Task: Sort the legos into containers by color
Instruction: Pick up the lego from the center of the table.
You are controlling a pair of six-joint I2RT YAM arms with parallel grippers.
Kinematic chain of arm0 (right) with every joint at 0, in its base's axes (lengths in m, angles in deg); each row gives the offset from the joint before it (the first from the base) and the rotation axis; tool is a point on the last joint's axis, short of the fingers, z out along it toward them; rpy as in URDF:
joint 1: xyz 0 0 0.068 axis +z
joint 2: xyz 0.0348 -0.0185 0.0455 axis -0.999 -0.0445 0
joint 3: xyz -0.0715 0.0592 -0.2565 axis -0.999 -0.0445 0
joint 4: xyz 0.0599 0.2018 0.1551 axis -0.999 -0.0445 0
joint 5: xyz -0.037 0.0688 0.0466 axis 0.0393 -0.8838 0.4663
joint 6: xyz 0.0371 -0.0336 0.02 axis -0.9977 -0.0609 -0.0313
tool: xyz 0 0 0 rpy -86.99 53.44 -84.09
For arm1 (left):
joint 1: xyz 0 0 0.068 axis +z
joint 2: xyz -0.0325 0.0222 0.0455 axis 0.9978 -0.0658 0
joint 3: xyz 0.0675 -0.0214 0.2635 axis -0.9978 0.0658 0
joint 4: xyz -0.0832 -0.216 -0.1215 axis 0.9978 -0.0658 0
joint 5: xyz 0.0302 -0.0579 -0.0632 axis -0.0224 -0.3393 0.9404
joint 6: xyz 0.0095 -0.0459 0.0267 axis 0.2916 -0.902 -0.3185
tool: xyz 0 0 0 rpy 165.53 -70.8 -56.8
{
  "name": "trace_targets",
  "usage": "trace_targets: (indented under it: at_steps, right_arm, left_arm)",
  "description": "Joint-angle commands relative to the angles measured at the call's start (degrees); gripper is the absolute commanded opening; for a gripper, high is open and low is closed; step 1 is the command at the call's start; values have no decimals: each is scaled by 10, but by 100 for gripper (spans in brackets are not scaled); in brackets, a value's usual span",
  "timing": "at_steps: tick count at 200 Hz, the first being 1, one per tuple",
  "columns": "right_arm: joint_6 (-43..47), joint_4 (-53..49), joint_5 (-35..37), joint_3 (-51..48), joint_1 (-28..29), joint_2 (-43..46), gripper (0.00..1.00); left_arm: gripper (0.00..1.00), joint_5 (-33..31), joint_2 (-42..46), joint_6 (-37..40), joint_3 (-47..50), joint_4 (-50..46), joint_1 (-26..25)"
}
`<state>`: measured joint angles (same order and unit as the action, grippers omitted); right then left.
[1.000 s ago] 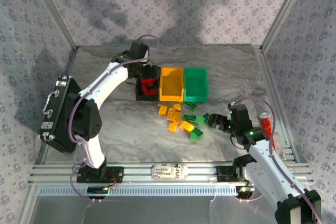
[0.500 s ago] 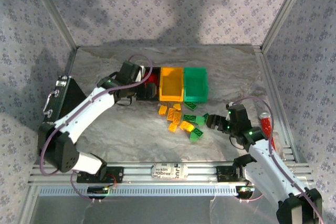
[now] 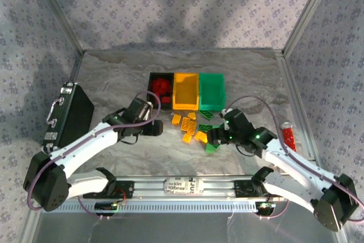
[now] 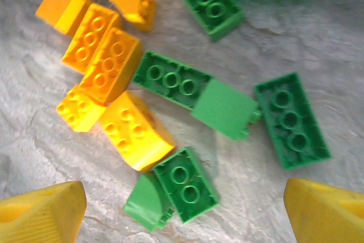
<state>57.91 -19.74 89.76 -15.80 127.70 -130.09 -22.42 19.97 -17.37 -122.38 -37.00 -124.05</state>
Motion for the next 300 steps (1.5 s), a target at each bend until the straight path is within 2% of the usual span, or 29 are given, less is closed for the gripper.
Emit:
trace_targets:
  at_steps: [1, 49, 95, 207, 245, 300]
  right_arm:
    - [32, -7, 25, 34, 37, -46, 89]
    - [61, -2, 40, 85, 70, -161, 86]
    - [82, 1, 37, 126, 77, -243, 77]
    - [87, 37, 39, 137, 83, -340, 65]
    - [81, 38, 44, 139, 92, -355, 55]
    - [69, 27, 67, 150, 113, -349, 33]
  left_arm:
    - [88, 6, 34, -25, 18, 30, -16]
    - [88, 2, 113, -23, 51, 23, -29]
    - [89, 4, 180, -38, 81, 25, -37]
    - [89, 6, 181, -45, 97, 37, -40]
    - [88, 4, 182, -46, 101, 37, -41]
    - [88, 2, 185, -48, 104, 39, -40]
